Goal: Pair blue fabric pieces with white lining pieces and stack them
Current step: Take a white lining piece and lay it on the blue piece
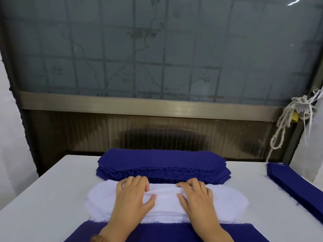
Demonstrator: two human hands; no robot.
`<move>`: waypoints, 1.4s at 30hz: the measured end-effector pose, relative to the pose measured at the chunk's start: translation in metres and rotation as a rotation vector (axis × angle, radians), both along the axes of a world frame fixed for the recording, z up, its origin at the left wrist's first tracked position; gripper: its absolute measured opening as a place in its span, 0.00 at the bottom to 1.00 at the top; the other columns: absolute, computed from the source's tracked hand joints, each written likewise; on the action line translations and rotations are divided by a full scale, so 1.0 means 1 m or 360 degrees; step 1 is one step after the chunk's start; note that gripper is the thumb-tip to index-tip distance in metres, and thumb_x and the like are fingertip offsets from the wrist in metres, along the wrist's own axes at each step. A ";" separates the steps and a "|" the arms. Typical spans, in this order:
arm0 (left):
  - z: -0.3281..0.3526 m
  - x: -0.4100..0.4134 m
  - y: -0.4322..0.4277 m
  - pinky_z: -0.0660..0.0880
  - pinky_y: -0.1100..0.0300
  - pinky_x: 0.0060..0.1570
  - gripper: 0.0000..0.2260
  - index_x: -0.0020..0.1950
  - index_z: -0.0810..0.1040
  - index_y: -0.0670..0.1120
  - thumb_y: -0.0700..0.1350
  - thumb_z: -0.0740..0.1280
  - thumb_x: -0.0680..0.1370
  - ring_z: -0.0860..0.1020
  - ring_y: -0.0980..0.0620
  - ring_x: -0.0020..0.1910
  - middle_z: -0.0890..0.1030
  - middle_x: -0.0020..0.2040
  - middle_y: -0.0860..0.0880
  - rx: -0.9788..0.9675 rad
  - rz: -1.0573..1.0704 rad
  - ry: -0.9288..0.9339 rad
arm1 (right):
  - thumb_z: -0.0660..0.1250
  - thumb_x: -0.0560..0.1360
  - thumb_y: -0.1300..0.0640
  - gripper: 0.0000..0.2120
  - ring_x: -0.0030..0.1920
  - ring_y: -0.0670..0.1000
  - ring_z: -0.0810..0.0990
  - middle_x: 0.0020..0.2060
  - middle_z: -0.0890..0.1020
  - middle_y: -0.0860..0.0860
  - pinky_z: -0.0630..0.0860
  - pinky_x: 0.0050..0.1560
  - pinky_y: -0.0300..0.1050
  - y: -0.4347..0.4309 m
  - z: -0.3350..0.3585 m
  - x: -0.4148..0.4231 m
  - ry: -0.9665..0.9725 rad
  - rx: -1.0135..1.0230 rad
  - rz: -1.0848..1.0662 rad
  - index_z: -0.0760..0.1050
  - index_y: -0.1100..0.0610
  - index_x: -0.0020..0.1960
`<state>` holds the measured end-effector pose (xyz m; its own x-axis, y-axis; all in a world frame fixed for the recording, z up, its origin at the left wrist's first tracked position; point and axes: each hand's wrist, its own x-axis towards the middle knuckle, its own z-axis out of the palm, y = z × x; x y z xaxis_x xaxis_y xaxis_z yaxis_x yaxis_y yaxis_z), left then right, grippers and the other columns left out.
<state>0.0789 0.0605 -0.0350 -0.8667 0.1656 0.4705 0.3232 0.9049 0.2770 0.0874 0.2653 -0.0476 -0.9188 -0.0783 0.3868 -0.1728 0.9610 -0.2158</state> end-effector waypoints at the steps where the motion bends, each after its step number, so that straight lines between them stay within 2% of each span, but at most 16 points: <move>1: 0.001 0.001 0.000 0.58 0.62 0.62 0.09 0.44 0.65 0.57 0.58 0.63 0.76 0.68 0.59 0.46 0.69 0.41 0.60 0.0008 -0.0047 -0.0010 | 0.53 0.81 0.43 0.15 0.63 0.43 0.62 0.61 0.64 0.41 0.57 0.64 0.38 -0.001 0.001 0.001 0.0014 -0.0012 0.0001 0.64 0.39 0.67; 6: 0.006 0.007 0.001 0.51 0.62 0.71 0.06 0.49 0.63 0.58 0.54 0.61 0.79 0.70 0.62 0.46 0.70 0.43 0.61 0.0033 -0.0148 -0.0034 | 0.56 0.81 0.46 0.11 0.64 0.43 0.63 0.61 0.66 0.39 0.56 0.64 0.38 -0.004 0.003 0.001 0.0056 -0.0053 0.0039 0.66 0.41 0.63; 8: 0.009 0.010 0.003 0.52 0.60 0.72 0.10 0.54 0.65 0.59 0.53 0.65 0.77 0.72 0.63 0.49 0.72 0.47 0.63 0.0009 -0.0126 0.0004 | 0.57 0.80 0.47 0.11 0.64 0.42 0.63 0.61 0.66 0.37 0.55 0.63 0.39 -0.005 0.005 0.001 0.0067 -0.0067 0.0048 0.65 0.41 0.62; 9: 0.011 0.010 0.003 0.56 0.58 0.71 0.13 0.55 0.70 0.59 0.52 0.70 0.74 0.74 0.63 0.49 0.75 0.48 0.62 0.0001 -0.0109 0.0040 | 0.57 0.80 0.48 0.11 0.64 0.42 0.63 0.60 0.66 0.37 0.55 0.63 0.39 -0.005 0.005 0.001 0.0074 -0.0077 0.0047 0.64 0.41 0.62; 12: 0.015 0.010 0.001 0.63 0.54 0.61 0.16 0.44 0.80 0.55 0.48 0.82 0.61 0.80 0.56 0.41 0.78 0.39 0.59 -0.0017 -0.0079 0.0259 | 0.60 0.80 0.49 0.13 0.62 0.43 0.66 0.59 0.69 0.38 0.56 0.63 0.41 -0.006 0.006 0.004 0.0119 -0.0095 0.0017 0.66 0.41 0.63; 15: 0.016 0.008 -0.004 0.65 0.51 0.60 0.16 0.34 0.79 0.55 0.49 0.84 0.57 0.79 0.55 0.37 0.78 0.34 0.59 -0.0129 -0.0029 0.0368 | 0.62 0.79 0.50 0.14 0.62 0.45 0.68 0.58 0.71 0.40 0.58 0.65 0.43 -0.007 0.009 0.006 0.0165 -0.0117 -0.0012 0.69 0.42 0.64; 19: 0.020 0.010 -0.006 0.73 0.50 0.57 0.16 0.28 0.78 0.55 0.52 0.85 0.54 0.79 0.55 0.35 0.77 0.30 0.59 -0.0191 0.0001 0.0380 | 0.64 0.78 0.52 0.15 0.62 0.47 0.70 0.58 0.72 0.41 0.61 0.63 0.44 -0.008 0.011 0.008 0.0173 -0.0090 0.0013 0.71 0.43 0.63; 23: 0.017 0.007 -0.005 0.76 0.49 0.52 0.13 0.27 0.82 0.56 0.52 0.85 0.53 0.79 0.54 0.35 0.78 0.31 0.59 -0.0251 0.0048 0.0385 | 0.80 0.63 0.59 0.21 0.50 0.49 0.79 0.49 0.79 0.43 0.71 0.47 0.44 -0.008 0.014 0.011 0.0239 -0.0116 0.0082 0.78 0.45 0.52; 25: 0.013 0.004 -0.005 0.69 0.52 0.54 0.13 0.28 0.83 0.56 0.49 0.86 0.52 0.79 0.52 0.34 0.78 0.32 0.56 -0.0219 0.0054 0.0425 | 0.82 0.58 0.59 0.24 0.45 0.47 0.80 0.46 0.79 0.42 0.73 0.42 0.41 -0.008 0.016 0.012 0.0292 -0.0102 0.0124 0.78 0.44 0.49; 27: 0.012 0.003 -0.004 0.64 0.54 0.52 0.14 0.31 0.84 0.55 0.48 0.86 0.53 0.78 0.51 0.34 0.77 0.32 0.54 -0.0181 0.0048 0.0482 | 0.83 0.57 0.59 0.24 0.44 0.46 0.79 0.46 0.78 0.41 0.72 0.42 0.40 -0.007 0.014 0.010 0.0326 -0.0087 0.0165 0.77 0.44 0.47; 31: 0.014 0.006 -0.002 0.76 0.50 0.48 0.21 0.44 0.86 0.53 0.51 0.85 0.54 0.80 0.53 0.35 0.79 0.34 0.55 -0.0210 0.0051 0.0465 | 0.82 0.58 0.59 0.22 0.43 0.45 0.78 0.44 0.77 0.40 0.72 0.41 0.39 -0.006 0.012 0.008 0.0319 -0.0090 0.0138 0.74 0.44 0.43; 33: 0.013 0.006 -0.002 0.74 0.50 0.54 0.19 0.41 0.83 0.54 0.52 0.85 0.55 0.81 0.55 0.38 0.79 0.36 0.57 -0.0177 0.0006 0.0481 | 0.81 0.60 0.59 0.20 0.44 0.46 0.78 0.43 0.77 0.40 0.71 0.43 0.40 -0.006 0.011 0.008 0.0269 -0.0113 0.0134 0.74 0.45 0.43; 35: 0.011 0.006 -0.002 0.71 0.51 0.58 0.18 0.37 0.79 0.55 0.53 0.84 0.55 0.81 0.55 0.41 0.79 0.39 0.58 -0.0181 -0.0031 0.0480 | 0.75 0.69 0.58 0.13 0.50 0.47 0.76 0.46 0.76 0.41 0.66 0.51 0.40 -0.005 0.010 0.006 0.0223 -0.0127 0.0150 0.75 0.46 0.47; 37: 0.009 0.005 -0.003 0.73 0.47 0.57 0.15 0.34 0.78 0.56 0.55 0.82 0.57 0.81 0.55 0.45 0.80 0.44 0.56 -0.0196 -0.0011 0.0433 | 0.68 0.75 0.56 0.08 0.55 0.46 0.72 0.50 0.74 0.40 0.61 0.56 0.40 -0.004 0.007 0.003 0.0192 -0.0088 0.0166 0.75 0.45 0.51; 40: 0.006 0.004 -0.006 0.73 0.43 0.57 0.12 0.34 0.78 0.56 0.55 0.80 0.61 0.79 0.53 0.47 0.79 0.46 0.56 -0.0098 0.0068 0.0300 | 0.67 0.77 0.52 0.04 0.54 0.48 0.73 0.48 0.75 0.42 0.63 0.56 0.42 -0.002 0.005 0.004 0.0225 -0.0102 0.0118 0.77 0.46 0.51; 42: 0.001 0.002 -0.008 0.73 0.42 0.57 0.10 0.36 0.79 0.54 0.52 0.78 0.60 0.78 0.52 0.46 0.78 0.46 0.55 -0.0080 0.0185 0.0241 | 0.64 0.78 0.50 0.06 0.56 0.48 0.72 0.51 0.75 0.43 0.63 0.59 0.44 0.002 0.007 0.004 0.0220 -0.0081 0.0032 0.77 0.45 0.54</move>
<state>0.0805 0.0524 -0.0339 -0.8012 0.0949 0.5908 0.2504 0.9499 0.1869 0.0917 0.2670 -0.0408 -0.8549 -0.0736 0.5136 -0.2236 0.9455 -0.2367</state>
